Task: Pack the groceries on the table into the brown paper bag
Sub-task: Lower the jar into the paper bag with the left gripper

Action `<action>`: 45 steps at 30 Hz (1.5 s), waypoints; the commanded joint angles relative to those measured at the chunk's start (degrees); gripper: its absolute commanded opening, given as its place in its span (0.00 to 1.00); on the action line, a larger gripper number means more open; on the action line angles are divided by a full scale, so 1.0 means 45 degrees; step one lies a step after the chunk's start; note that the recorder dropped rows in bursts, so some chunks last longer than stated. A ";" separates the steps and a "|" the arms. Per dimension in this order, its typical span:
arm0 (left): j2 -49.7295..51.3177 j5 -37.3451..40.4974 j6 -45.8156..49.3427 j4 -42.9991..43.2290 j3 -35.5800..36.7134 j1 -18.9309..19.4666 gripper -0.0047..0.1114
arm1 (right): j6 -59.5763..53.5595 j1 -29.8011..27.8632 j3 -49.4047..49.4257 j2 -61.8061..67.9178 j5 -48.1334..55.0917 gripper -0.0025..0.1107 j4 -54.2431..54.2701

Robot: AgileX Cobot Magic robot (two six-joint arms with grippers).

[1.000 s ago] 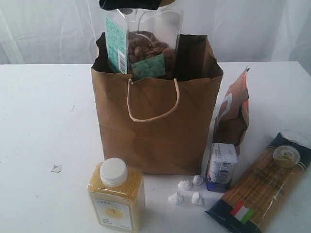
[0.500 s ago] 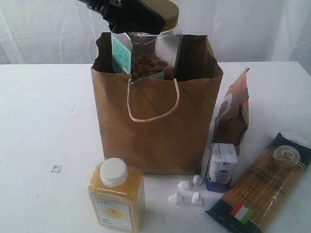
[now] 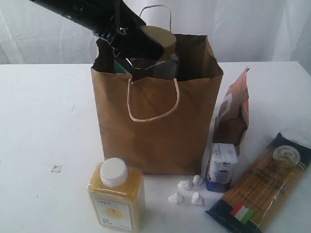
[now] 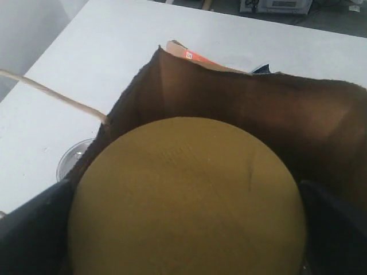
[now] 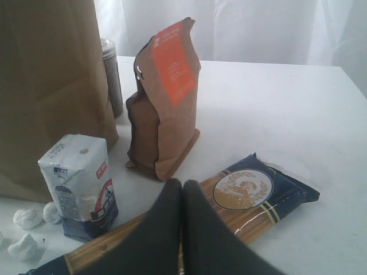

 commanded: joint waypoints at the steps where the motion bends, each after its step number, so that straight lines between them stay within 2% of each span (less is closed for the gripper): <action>1: 0.0026 -0.0305 0.0028 -0.0451 0.0028 0.0014 0.04 | 0.0092 -0.0069 0.0073 -0.0071 -0.0065 0.02 -0.0070; 9: 0.0217 -0.0592 0.0028 -0.0420 0.0321 0.0036 0.04 | 0.0092 -0.0069 0.0073 -0.0071 -0.0065 0.02 -0.0070; 11: 0.0217 -0.0615 -0.0091 0.0075 0.0321 0.0036 0.04 | 0.0092 -0.0069 0.0073 -0.0071 -0.0065 0.02 -0.0070; 25: 0.0217 -0.0314 -0.2850 0.1807 0.0235 0.0036 0.04 | 0.0092 -0.0069 0.0073 -0.0071 -0.0065 0.02 -0.0070; 38: 0.0360 0.0166 -0.3204 0.2626 -0.0060 0.0012 0.04 | 0.0092 -0.0069 0.0073 -0.0071 -0.0065 0.02 -0.0070; 45: 0.0810 0.0256 -0.3174 0.2388 -0.0060 0.0012 0.04 | 0.0092 -0.0069 0.0073 -0.0071 -0.0065 0.02 -0.0070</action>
